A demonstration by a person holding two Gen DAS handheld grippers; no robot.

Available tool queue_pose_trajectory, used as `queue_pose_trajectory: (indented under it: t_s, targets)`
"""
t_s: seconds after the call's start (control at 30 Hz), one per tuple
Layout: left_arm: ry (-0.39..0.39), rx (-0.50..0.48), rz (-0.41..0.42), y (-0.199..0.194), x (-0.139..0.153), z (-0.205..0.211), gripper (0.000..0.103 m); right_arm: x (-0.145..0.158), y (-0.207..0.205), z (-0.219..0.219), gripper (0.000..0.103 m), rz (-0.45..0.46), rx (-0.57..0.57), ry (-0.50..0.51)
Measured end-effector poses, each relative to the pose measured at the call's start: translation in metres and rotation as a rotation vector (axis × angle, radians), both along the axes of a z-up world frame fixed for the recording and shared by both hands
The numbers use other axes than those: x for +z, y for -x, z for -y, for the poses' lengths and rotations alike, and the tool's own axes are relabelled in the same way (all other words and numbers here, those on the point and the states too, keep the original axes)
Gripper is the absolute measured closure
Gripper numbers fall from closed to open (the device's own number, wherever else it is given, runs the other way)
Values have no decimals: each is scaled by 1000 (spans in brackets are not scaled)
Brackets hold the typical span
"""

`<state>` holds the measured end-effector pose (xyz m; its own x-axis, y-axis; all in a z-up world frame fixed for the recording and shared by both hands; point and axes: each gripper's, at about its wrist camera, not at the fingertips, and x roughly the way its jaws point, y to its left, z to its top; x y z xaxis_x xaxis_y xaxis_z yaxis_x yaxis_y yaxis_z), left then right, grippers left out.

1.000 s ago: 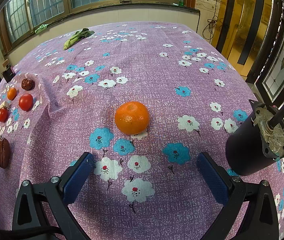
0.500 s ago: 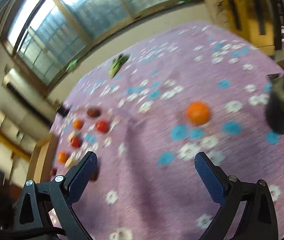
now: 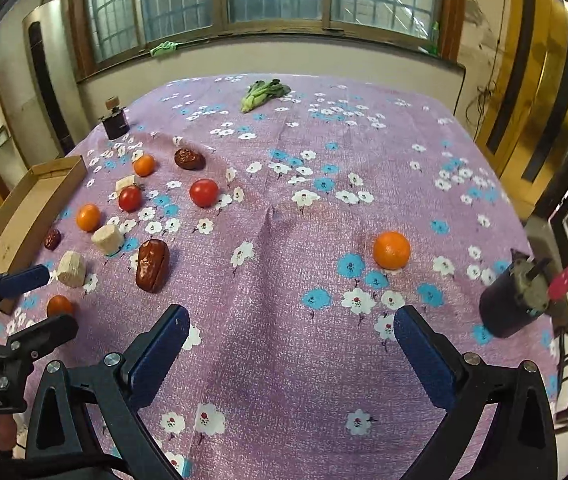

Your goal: Organize fruits

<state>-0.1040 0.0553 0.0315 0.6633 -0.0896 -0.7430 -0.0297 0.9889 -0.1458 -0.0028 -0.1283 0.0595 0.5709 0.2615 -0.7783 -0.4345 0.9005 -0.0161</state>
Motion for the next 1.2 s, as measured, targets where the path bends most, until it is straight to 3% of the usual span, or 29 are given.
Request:
queue_pose_trajectory:
  t_s: [0.57, 0.93, 1.2]
  targets:
    - [-33, -17, -14, -7, 0, 13, 19, 8, -3, 11, 0, 24, 14, 14]
    - [-172, 27, 8, -6, 8, 18, 19, 9, 3, 8, 0, 39, 116, 26]
    - [-182, 28, 2, -9, 7, 15, 19, 8, 2, 8, 0, 38, 137, 42]
